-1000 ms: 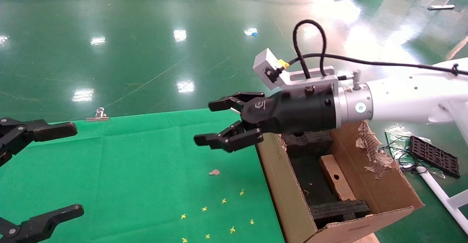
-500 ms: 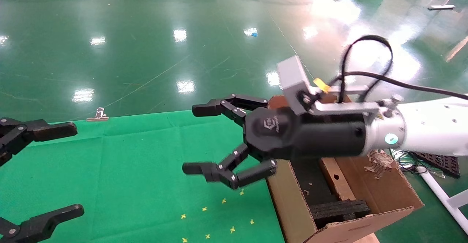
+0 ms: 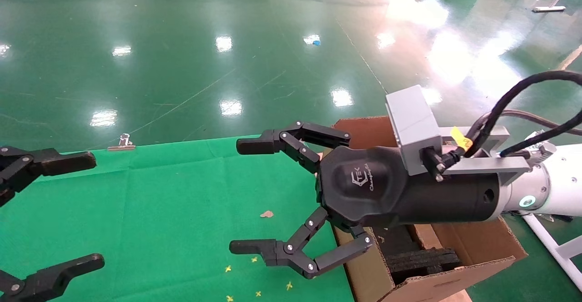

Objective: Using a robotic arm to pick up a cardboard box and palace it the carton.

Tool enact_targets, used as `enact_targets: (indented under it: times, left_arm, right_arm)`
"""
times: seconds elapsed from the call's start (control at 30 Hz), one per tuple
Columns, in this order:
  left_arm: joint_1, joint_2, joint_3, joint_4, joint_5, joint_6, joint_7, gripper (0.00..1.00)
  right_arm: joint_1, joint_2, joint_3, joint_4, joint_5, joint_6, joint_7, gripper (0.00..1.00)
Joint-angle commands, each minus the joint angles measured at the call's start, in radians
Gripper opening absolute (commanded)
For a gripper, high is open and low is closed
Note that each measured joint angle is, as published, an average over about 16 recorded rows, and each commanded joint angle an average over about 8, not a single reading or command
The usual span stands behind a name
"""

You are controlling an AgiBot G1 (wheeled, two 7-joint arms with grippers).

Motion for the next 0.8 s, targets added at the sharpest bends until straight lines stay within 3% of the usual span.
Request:
enact_targets:
  times: [0.03,0.8]
  left_arm:
    - [0.000,0.000,0.000,0.000,0.000,0.000,0.000,1.00]
    - [0.000,0.000,0.000,0.000,0.000,0.000,0.000,1.00]
  right_arm:
    - [-0.004,0.001,0.005,0.003,0.002,-0.001,-0.001,1.00]
    - [0.024,-0.004,-0.028,-0.022,-0.009,0.003,0.005,1.00]
